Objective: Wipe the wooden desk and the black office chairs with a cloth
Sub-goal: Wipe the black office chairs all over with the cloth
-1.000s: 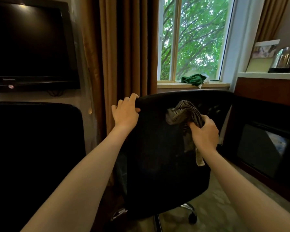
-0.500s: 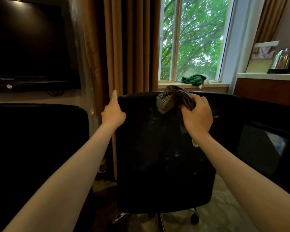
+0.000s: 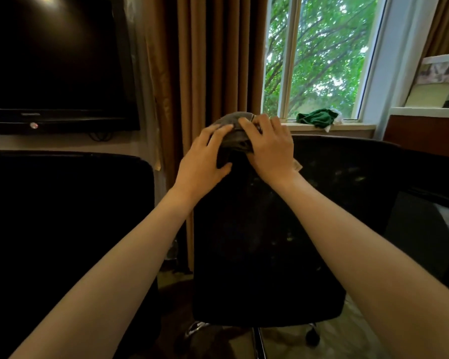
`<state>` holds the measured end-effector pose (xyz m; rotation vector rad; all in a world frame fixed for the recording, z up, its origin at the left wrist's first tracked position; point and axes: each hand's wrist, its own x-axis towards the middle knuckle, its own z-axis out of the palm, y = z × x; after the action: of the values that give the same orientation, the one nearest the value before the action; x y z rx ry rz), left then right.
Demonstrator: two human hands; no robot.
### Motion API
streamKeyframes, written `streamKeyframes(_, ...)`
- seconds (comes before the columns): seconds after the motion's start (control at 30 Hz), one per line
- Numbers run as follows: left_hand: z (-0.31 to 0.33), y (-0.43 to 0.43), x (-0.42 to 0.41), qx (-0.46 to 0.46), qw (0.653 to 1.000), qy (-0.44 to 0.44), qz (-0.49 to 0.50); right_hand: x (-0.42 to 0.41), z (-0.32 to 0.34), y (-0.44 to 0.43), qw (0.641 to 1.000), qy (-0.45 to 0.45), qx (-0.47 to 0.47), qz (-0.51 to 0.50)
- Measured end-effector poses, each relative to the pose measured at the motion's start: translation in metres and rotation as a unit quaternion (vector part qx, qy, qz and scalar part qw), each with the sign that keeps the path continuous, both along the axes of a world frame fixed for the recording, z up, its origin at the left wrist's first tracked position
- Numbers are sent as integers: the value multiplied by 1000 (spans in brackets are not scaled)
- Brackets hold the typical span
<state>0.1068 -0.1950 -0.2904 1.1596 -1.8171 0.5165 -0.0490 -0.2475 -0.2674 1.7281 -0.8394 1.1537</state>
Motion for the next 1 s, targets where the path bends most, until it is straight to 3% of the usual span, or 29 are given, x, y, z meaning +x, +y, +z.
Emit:
streamKeyframes(0.17,-20,-20,0,-131,991,25,-22,-7,-26,-19,998,24,-49,22)
streamKeyframes(0.3,-36,-33,8,-159,987,-5,-25,-10,-50,-23,997,36,-40,60)
streamKeyframes(0.47,-101,-53,14,-113,981,-159,-5,-26,-101,-33,984,167,8,61)
streamKeyframes(0.6,-119,-63,17,-76,993,-90,-21,-20,-110,-30,983,160,78,50)
streamKeyframes(0.77,-131,-57,37,16,984,-166,-62,-10,-134,-27,966,180,180,46)
streamKeyframes(0.83,-144,-45,32,76,972,-220,-47,1,-144,-16,932,243,268,0)
streamKeyframes(0.93,-156,-37,32,177,940,-290,25,19,-154,-6,843,321,424,-79)
streamKeyframes(1.0,-146,-30,38,126,964,-232,-8,21,-148,0,859,321,392,-76)
